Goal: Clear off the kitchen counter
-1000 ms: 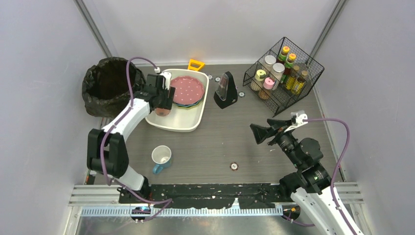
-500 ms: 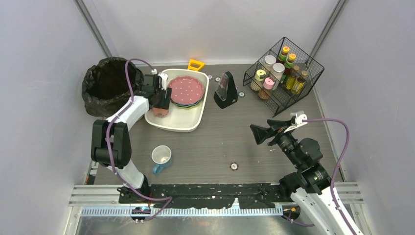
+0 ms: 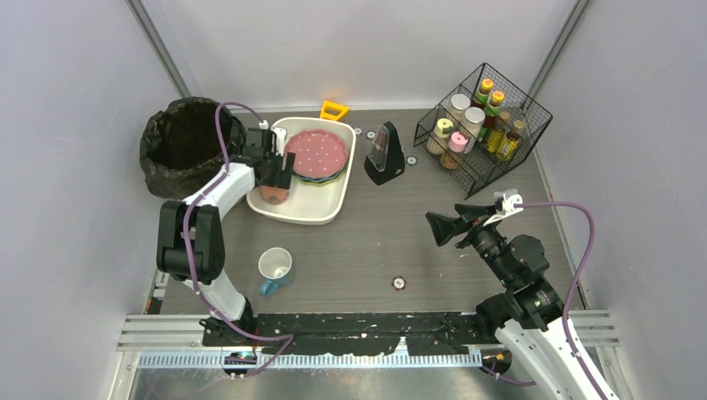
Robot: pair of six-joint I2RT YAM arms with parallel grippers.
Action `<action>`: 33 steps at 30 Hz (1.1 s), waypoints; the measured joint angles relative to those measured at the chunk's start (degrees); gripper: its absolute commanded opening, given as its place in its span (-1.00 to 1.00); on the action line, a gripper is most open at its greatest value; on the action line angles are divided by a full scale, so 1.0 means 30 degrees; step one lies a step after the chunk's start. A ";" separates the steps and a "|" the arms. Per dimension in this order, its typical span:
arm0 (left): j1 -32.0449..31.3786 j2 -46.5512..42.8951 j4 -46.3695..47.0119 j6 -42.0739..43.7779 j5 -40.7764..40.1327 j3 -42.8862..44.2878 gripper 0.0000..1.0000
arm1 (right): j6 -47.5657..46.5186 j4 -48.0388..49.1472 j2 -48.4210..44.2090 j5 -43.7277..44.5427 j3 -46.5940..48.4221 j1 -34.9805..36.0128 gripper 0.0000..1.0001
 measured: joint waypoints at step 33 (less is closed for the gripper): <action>-0.3752 -1.0848 -0.6535 -0.5785 -0.1224 -0.1574 0.69 | -0.0146 -0.0087 0.1078 -0.0882 -0.0007 0.0000 0.94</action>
